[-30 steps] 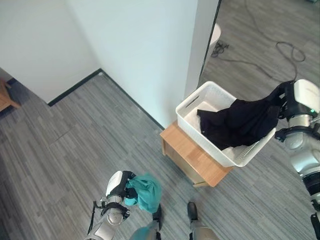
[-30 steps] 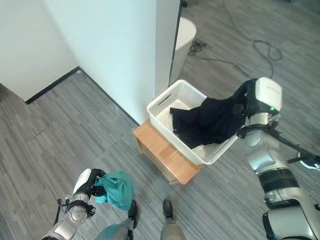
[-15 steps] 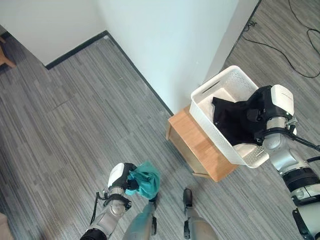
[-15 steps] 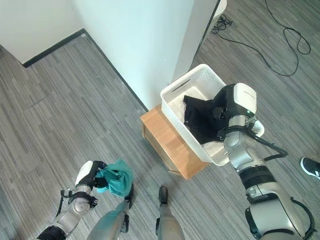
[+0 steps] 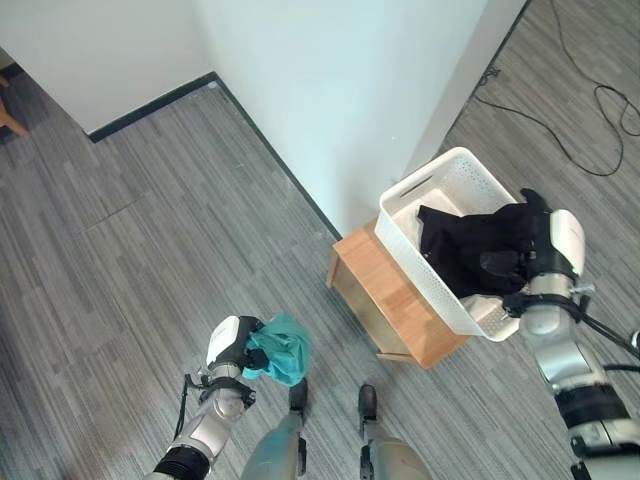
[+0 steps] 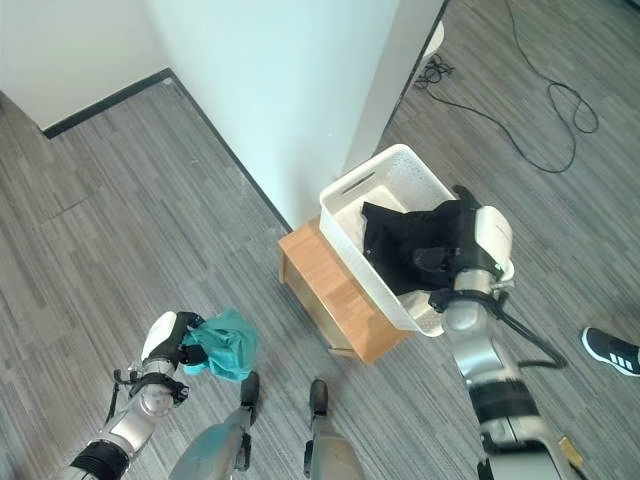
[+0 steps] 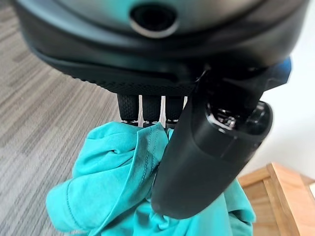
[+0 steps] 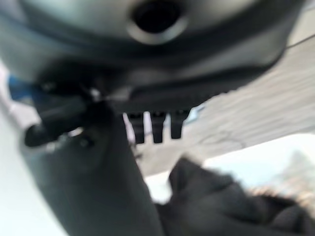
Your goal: Pick up bed clothes into laundry basket.
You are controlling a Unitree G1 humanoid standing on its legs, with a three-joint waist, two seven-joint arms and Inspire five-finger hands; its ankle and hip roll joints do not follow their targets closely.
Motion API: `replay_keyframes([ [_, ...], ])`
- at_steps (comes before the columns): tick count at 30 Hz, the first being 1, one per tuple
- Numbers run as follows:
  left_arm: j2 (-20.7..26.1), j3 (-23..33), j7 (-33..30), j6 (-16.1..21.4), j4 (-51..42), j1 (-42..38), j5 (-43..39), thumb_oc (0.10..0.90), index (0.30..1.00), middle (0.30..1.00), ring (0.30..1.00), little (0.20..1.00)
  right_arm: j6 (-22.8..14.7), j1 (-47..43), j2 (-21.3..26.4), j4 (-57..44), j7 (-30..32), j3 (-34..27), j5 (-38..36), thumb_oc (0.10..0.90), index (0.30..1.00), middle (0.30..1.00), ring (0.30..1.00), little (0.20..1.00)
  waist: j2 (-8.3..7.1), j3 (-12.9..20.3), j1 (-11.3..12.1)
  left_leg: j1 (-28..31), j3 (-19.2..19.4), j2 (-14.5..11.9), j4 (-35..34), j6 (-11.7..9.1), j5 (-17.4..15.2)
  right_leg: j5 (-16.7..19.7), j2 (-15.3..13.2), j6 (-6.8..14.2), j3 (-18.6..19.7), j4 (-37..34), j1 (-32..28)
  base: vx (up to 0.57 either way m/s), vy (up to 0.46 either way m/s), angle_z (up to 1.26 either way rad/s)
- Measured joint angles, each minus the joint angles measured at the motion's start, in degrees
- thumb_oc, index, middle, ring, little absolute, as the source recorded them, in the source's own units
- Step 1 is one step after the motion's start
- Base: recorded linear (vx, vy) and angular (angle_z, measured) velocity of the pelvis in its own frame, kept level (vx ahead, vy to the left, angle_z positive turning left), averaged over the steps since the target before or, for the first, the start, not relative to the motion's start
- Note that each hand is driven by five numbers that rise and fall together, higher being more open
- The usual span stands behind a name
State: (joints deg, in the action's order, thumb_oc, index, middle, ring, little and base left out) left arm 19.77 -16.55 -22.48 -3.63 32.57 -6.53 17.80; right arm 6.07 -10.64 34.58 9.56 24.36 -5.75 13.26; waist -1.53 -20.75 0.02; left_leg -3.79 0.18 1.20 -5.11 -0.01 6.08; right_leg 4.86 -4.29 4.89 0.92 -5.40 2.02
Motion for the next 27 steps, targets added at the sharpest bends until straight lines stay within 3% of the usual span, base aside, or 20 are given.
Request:
replay_keyframes([
  [4,2.2,4.5,-3.4,-2.0,-2.0,1.8,3.6,0.400,0.300,0.300,0.300,0.300,-2.9,9.6,-2.1,-7.5,5.4,-9.6,6.4,0.800,0.900,0.900,0.900,0.900,-0.10,0.1,-3.7,1.3,1.6,-0.1,0.0,0.2,-0.2,0.0,0.0,0.1,1.6,0.0,-0.7,0.04,-0.004,-0.21],
  [7,5.7,8.4,-7.4,-4.5,-5.4,2.1,5.4,0.400,0.300,0.300,0.300,0.300,-4.6,16.6,-4.0,-5.8,8.4,-12.2,9.4,0.800,0.900,0.900,0.900,0.900,-0.24,0.8,-6.6,3.0,3.9,-0.5,0.0,0.5,-0.8,-0.1,0.1,0.2,3.5,-0.3,-1.2,0.02,0.028,-0.37],
  [9,8.1,10.4,-10.3,-5.3,-8.7,1.8,7.6,0.400,0.300,0.300,0.300,0.300,-4.2,20.3,-6.6,-4.0,9.0,-12.0,10.0,0.800,0.900,0.900,0.900,0.900,0.07,1.6,-8.0,3.5,5.4,-0.6,-0.2,0.5,-1.1,0.1,0.2,0.1,4.6,-0.4,-1.1,0.01,0.024,-0.37],
  [12,11.1,12.7,-14.3,-7.0,-12.6,-0.1,10.4,0.400,0.300,0.300,0.300,0.300,-4.6,23.8,-8.4,7.5,9.7,-8.1,8.7,0.800,0.900,0.900,0.900,0.900,2.03,3.5,-10.7,4.7,7.5,-0.6,-0.1,0.6,-1.7,0.4,0.2,0.3,6.5,-0.3,-1.3,0.00,0.052,-0.38],
  [14,11.6,12.9,-15.4,-7.9,-12.7,-2.5,11.8,0.400,0.300,0.300,0.300,0.300,-4.0,23.2,-8.8,14.6,9.1,-5.5,6.0,0.800,0.900,0.900,0.900,0.900,3.03,4.5,-10.7,5.0,8.7,-0.8,-0.3,0.7,-2.2,0.6,0.4,0.3,7.7,-0.3,-1.2,-0.01,-0.004,-0.35],
  [15,11.5,12.7,-16.0,-8.0,-12.7,-4.8,11.8,0.400,0.300,0.300,0.300,0.300,-4.3,24.5,-9.7,19.7,8.5,-3.9,3.4,0.800,0.900,0.900,0.900,0.900,4.38,5.4,-12.0,5.2,8.8,-0.8,-0.3,0.6,-2.3,0.6,0.4,0.3,8.0,-0.4,-1.3,-0.01,-0.019,-0.17],
  [18,11.6,10.3,-16.1,-7.7,-13.0,-9.4,12.9,0.400,0.300,0.300,0.300,0.300,-4.5,25.2,-11.8,28.0,5.9,-0.8,-3.6,0.800,0.900,0.900,0.900,0.900,5.79,6.5,-13.0,5.6,9.3,-1.0,-0.3,0.3,-2.5,0.6,0.7,0.3,8.3,-0.3,-1.4,-0.03,-0.021,-0.09],
  [23,10.6,0.8,-15.4,-6.0,-13.7,-18.0,14.2,0.400,0.300,0.300,0.300,0.300,-6.1,21.9,-14.0,42.3,1.2,9.0,-5.9,0.800,0.900,0.900,0.900,0.900,5.60,6.9,-14.3,5.6,9.6,-1.3,-0.3,0.2,-2.5,0.4,1.0,0.5,8.7,-0.4,-1.2,-0.02,-0.014,-0.05],
  [27,8.1,-1.9,-13.6,-4.5,-18.4,-19.0,15.0,0.400,0.300,0.300,0.300,0.300,-6.3,21.1,-18.0,46.7,0.0,9.2,-6.8,0.800,0.900,0.900,0.900,0.900,5.56,6.8,-15.6,5.7,10.0,-1.3,-0.3,0.1,-2.6,0.6,1.0,0.3,8.8,-0.4,-1.1,0.00,-0.011,-0.05],
])
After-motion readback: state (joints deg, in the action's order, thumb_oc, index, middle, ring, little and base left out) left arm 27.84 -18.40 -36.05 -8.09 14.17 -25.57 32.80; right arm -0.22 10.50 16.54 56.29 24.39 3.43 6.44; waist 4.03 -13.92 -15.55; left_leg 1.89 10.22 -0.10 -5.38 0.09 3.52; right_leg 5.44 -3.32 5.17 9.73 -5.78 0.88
